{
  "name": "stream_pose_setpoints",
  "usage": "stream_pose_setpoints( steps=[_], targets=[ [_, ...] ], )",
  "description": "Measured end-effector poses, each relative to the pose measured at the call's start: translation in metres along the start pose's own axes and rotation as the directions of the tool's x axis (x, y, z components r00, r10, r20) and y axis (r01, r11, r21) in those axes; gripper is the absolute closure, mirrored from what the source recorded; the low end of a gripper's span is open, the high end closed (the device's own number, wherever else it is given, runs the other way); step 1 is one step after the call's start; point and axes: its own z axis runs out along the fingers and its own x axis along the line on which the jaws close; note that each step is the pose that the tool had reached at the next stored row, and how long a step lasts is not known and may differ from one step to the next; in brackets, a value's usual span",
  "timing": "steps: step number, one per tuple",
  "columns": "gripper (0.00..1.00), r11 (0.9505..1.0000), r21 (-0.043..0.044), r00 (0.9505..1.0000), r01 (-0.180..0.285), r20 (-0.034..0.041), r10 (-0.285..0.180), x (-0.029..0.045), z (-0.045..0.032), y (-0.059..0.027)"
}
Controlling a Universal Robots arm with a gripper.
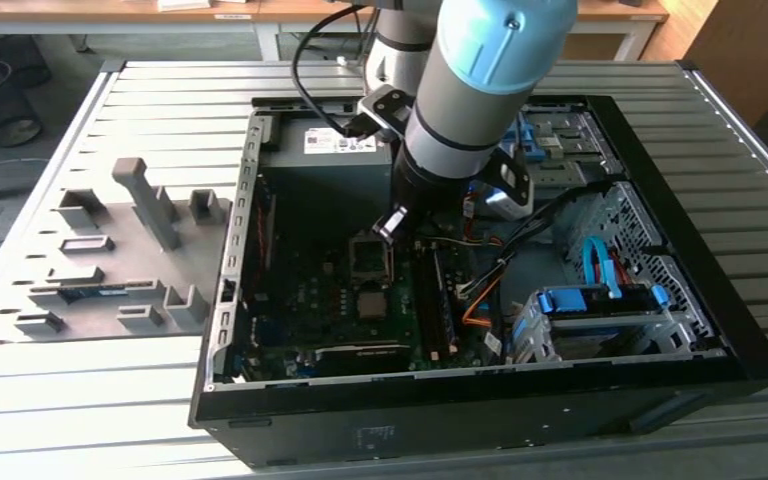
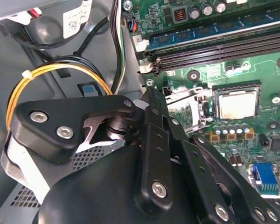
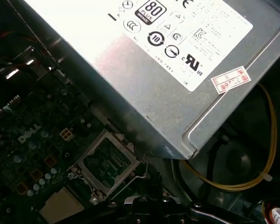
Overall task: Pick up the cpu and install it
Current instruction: 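Close the cpu cover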
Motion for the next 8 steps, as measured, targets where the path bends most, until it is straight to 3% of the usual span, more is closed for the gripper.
stream_pose_setpoints(
  steps=[8],
  targets=[
    [0.90,1.0000,-0.0063,1.0000,0.001,0.0047,-0.001,-0.0047,0.0105,0.0023]
  ],
)
